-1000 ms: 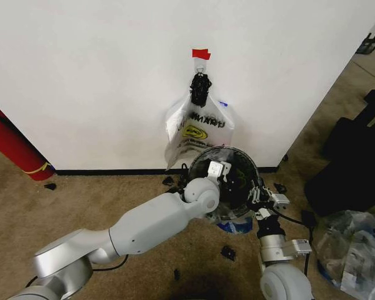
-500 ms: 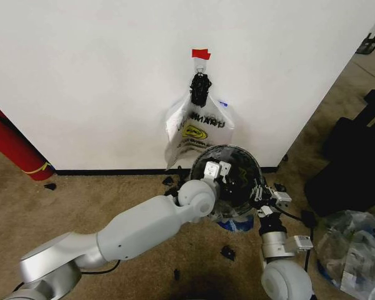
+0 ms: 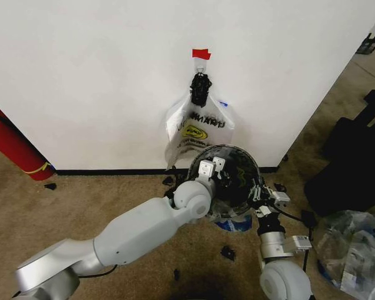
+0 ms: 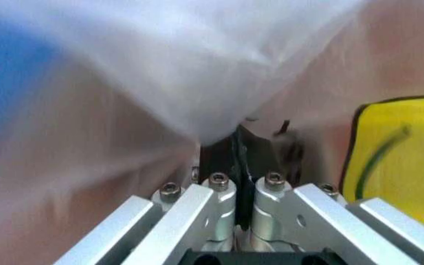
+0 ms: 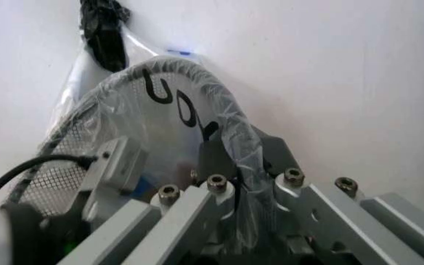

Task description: Pick up the garbage bag from the wall and place it over the trash bin.

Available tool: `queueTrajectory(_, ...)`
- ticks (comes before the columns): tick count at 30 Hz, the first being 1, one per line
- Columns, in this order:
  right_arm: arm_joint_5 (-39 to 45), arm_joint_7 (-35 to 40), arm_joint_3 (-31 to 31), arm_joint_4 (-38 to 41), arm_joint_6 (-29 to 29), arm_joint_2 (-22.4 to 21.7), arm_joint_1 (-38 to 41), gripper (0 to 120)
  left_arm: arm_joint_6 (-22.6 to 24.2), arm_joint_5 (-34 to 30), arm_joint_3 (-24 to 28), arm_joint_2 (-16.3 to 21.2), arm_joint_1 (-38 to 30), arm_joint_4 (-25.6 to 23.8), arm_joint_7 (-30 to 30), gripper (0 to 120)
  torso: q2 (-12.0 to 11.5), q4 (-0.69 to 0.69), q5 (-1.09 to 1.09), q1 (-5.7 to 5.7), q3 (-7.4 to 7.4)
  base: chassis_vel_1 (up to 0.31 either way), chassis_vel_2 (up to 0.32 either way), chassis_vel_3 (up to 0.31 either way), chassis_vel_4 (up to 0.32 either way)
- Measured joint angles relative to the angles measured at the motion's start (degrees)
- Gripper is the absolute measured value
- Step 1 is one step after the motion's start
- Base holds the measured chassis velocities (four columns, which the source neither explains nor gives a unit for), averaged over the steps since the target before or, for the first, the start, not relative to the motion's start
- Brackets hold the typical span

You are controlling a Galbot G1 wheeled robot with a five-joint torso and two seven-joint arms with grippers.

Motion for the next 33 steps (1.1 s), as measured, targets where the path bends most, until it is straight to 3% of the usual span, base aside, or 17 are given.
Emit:
queueTrajectory(22, -0.28, -1.01, 0.15, 1.15, 0.34, -0.98, -1.23, 1, 0.67, -2.32, 2.41, -4.27, -1.92, 5.99, 0.4, 0, 0.0, 0.0, 0.0, 0.01, 0.0, 0.0, 0.0, 0.0, 0.0)
queueTrajectory(27, -0.94, -1.13, 0.53, 0.54, 0.81, -1.57, -1.06, 1, 2.33, -4.43, 2.87, -1.48, -2.09, 2.29, -0.46, 0, 0.0, 0.02, 0.0, 0.01, 0.0, 0.0, 0.0, 0.0, 0.0)
queueTrajectory(33, -2.17, -1.75, 0.51, 0.26, 1.43, -1.59, -1.07, 1, 6.35, -11.37, 3.4, 2.2, -4.18, -3.72, -2.69, 0, 0.01, 0.01, 0.0, 0.01, 0.0, 0.0, 0.0, 0.0, 0.0)
